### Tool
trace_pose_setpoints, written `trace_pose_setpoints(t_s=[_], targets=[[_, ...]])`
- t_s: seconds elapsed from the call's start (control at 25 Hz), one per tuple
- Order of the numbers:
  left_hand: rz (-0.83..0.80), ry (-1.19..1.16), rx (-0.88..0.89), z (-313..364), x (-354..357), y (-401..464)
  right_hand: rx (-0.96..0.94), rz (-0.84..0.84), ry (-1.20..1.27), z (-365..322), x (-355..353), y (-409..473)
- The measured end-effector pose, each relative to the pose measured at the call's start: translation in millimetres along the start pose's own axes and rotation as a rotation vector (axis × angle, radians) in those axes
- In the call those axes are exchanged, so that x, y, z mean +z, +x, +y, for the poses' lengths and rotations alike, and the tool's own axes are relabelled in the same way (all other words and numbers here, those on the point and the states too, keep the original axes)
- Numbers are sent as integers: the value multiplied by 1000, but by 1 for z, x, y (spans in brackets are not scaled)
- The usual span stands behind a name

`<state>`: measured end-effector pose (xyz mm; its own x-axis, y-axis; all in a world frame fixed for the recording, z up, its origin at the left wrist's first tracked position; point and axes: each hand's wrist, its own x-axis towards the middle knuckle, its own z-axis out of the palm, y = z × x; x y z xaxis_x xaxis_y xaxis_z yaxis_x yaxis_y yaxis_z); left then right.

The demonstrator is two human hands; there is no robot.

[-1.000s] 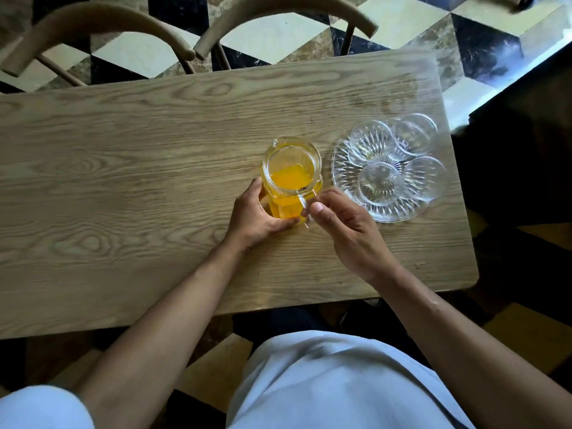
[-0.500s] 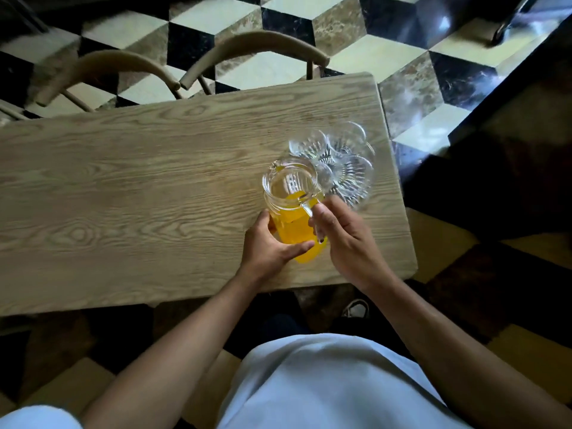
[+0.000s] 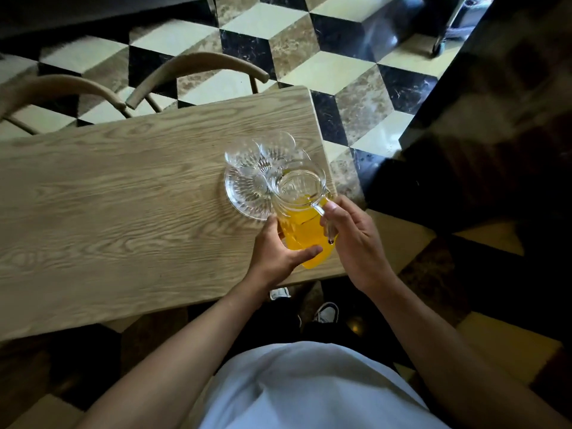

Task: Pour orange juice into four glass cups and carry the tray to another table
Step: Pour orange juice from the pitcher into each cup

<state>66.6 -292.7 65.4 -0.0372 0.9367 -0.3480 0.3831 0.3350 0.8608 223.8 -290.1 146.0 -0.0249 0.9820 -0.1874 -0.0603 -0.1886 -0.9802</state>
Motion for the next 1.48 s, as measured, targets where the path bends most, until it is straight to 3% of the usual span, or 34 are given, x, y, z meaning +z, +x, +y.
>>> trace_pose_setpoints(t_s=[0.4,0.64,1.12,1.48], targets=[[-215,-33,21,3,2,52,36,134,17,-9,2,27],[-281,-67,-31,5,15,61,48,135,-111,-6,-13,42],[-119,-283,-242,5,70,64,3,-85,-392,-7,-43,84],[-161,-385,-293,-10,89,79,101,-115,-379,3,-48,110]])
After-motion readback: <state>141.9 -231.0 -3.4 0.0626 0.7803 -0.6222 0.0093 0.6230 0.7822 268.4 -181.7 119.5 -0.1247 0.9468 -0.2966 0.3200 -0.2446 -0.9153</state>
